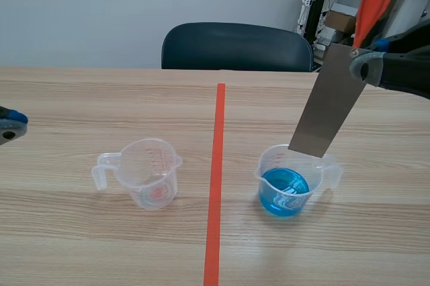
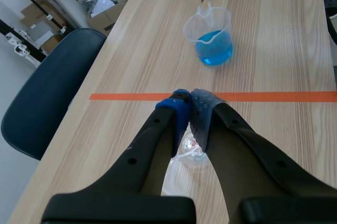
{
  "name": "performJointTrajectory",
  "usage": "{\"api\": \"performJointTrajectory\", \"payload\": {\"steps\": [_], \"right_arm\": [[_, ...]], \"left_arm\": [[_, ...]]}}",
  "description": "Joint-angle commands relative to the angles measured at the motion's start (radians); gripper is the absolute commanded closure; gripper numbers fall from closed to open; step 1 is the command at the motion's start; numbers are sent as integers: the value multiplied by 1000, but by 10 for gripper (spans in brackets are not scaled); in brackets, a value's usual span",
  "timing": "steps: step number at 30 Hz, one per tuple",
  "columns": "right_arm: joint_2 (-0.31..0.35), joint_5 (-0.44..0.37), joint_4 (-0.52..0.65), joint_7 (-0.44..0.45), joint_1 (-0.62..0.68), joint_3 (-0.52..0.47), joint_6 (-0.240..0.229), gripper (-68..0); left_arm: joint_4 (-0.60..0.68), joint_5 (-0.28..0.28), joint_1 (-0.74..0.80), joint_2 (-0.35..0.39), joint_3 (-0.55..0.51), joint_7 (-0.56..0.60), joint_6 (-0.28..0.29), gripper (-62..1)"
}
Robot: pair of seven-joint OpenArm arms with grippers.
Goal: Do the redox reaction experiment. move the plate over the blue solution
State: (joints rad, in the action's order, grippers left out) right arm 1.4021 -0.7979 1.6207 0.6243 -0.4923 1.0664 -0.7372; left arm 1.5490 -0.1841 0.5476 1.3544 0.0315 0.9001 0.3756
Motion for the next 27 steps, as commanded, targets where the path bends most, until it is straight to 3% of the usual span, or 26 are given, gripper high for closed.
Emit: {"api": "performJointTrajectory", "payload": {"steps": [1, 9, 16, 27], "right_arm": [[8, -14, -2, 14, -17, -20, -8, -6], [7, -17, -8, 15, -17, -20, -8, -6], [5, -25, -8, 14, -17, -20, -8, -6], [-24, -94, -41, -24, -17, -20, -8, -6]], "left_arm": [[-2, -11, -50, -5, 40, 10, 1, -27], [-3, -2, -283, -50, 230, -76, 0, -29], [-5, 130, -504, -151, 435, -163, -6, -30], [-35, 129, -792, -280, 684, -274, -9, -30]]}}
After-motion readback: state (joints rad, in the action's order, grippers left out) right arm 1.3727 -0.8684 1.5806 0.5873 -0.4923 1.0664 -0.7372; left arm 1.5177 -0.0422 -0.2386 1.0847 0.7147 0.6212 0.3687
